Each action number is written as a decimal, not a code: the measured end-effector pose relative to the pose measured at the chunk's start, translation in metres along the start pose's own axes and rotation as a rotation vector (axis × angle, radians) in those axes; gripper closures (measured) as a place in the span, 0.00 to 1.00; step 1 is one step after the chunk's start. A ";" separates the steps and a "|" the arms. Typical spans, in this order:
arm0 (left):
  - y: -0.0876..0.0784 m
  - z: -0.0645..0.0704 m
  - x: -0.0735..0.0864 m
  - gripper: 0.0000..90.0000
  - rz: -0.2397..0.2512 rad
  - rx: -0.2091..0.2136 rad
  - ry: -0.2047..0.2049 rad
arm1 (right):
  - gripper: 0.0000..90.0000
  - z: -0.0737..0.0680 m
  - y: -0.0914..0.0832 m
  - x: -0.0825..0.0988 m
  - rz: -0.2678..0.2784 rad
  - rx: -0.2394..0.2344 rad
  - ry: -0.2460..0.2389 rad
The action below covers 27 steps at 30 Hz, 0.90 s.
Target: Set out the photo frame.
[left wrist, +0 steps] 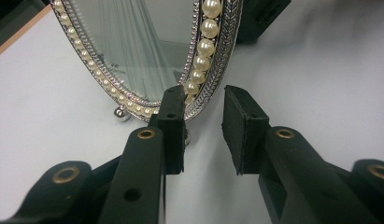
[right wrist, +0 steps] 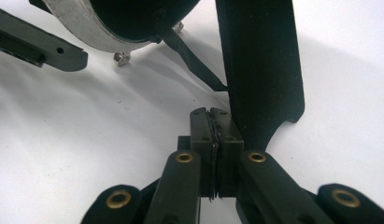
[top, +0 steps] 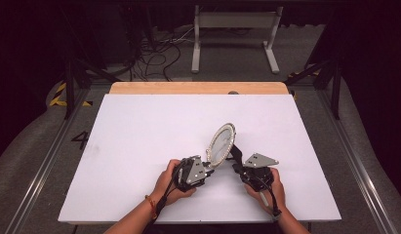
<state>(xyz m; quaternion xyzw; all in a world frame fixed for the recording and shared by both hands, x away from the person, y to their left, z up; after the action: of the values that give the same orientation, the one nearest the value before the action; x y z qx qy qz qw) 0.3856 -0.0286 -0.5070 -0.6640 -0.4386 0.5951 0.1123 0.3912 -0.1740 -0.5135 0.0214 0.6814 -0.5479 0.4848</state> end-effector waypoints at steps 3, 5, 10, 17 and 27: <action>-0.003 -0.002 0.001 0.78 0.001 0.006 -0.006 | 0.99 0.000 0.001 0.001 -0.002 0.005 -0.002; -0.005 -0.005 0.002 0.78 0.003 0.006 -0.006 | 1.00 0.001 0.000 0.001 -0.003 0.006 -0.003; -0.012 -0.015 0.006 0.78 0.007 -0.003 -0.027 | 1.00 0.002 0.000 0.001 -0.010 0.022 -0.017; -0.027 -0.029 0.011 0.77 0.020 -0.031 -0.050 | 1.00 0.010 0.003 0.004 -0.022 0.031 -0.003; -0.043 -0.039 0.029 0.73 -0.026 -0.060 -0.070 | 0.91 0.002 -0.003 0.001 0.003 0.001 -0.001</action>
<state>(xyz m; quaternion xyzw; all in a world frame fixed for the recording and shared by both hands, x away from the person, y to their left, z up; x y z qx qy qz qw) 0.3982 0.0322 -0.4875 -0.6400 -0.4685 0.6031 0.0846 0.3909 -0.1771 -0.5120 0.0224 0.6808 -0.5476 0.4859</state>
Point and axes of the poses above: each handheld gripper's, and its own axes: y roughly forward along the jaws, x roughly out of its underside, z roughly to its right, the point moved 9 cm from there along y, roughly forward along the jaws, and after that the axes turned 8 degrees about -z, right-handed, at the moved point
